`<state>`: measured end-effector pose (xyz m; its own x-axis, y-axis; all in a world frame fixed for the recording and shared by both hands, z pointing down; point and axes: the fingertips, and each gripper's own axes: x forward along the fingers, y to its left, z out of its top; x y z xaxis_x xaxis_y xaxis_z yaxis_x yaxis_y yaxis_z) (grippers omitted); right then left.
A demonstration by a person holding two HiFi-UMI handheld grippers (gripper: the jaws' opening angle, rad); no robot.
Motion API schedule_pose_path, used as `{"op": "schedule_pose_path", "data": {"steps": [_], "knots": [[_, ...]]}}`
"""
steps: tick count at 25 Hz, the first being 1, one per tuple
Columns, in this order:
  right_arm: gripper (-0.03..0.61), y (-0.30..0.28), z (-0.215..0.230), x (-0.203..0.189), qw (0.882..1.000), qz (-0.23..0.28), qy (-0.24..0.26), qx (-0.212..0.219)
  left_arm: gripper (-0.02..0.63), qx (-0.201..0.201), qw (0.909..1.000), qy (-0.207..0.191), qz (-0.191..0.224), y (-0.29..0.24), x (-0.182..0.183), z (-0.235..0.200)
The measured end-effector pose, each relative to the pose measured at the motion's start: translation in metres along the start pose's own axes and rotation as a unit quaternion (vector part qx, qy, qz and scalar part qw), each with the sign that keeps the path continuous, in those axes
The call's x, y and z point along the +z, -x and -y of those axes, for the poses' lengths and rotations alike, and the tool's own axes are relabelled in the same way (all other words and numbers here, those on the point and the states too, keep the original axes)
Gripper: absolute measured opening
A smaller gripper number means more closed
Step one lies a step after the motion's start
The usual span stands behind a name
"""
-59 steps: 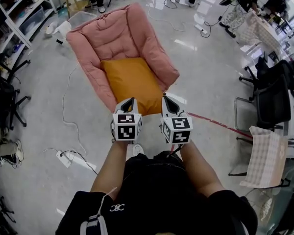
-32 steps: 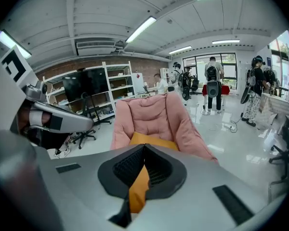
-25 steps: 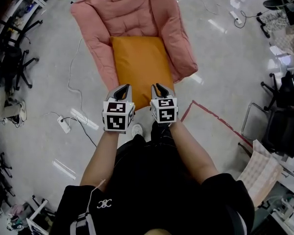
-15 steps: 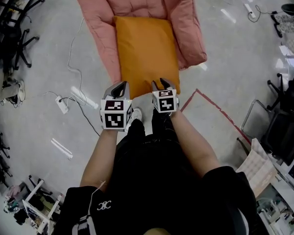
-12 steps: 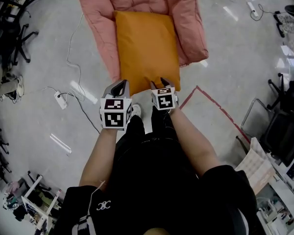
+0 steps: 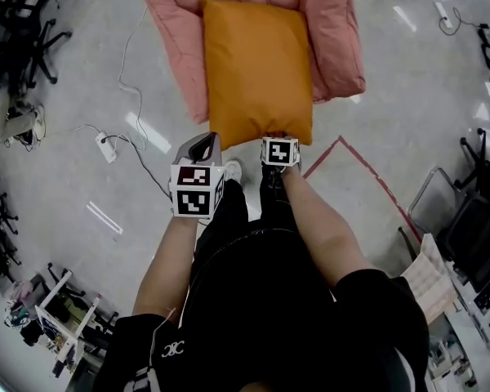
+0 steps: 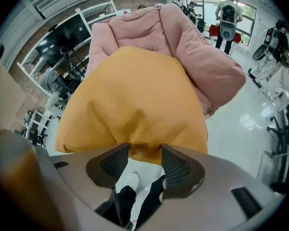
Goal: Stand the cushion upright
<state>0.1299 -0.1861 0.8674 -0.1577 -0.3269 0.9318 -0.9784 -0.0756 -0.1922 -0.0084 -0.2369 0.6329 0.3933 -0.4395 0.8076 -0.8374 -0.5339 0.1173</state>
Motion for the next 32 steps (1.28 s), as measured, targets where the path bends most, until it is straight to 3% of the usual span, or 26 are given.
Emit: {"op": "schedule_pose_path", "data": {"steps": [6, 11, 18, 26, 32], "knots": [[0.167, -0.015, -0.002, 0.007, 1.000, -0.004, 0.006, 0.007, 0.000, 0.006, 0.9999, 0.007, -0.007, 0.004, -0.009, -0.007], [0.016, -0.008, -0.003, 0.008, 0.999, 0.011, 0.044, -0.004, 0.000, -0.003, 0.9999, 0.010, -0.008, 0.000, -0.011, -0.001], [0.005, 0.037, -0.005, 0.032, 0.995, 0.035, 0.097, 0.008, 0.000, -0.026, 0.9994, -0.008, 0.023, -0.003, 0.026, 0.024], [0.005, 0.102, 0.000, 0.078, 0.992, 0.072, 0.103, 0.014, 0.000, -0.026, 0.9973, -0.018, 0.067, 0.006, 0.079, 0.041], [0.003, 0.151, 0.004, 0.123, 0.989, 0.114, 0.095, 0.025, 0.000, -0.044, 0.9928, 0.023, 0.110, 0.029, 0.121, 0.046]]}}
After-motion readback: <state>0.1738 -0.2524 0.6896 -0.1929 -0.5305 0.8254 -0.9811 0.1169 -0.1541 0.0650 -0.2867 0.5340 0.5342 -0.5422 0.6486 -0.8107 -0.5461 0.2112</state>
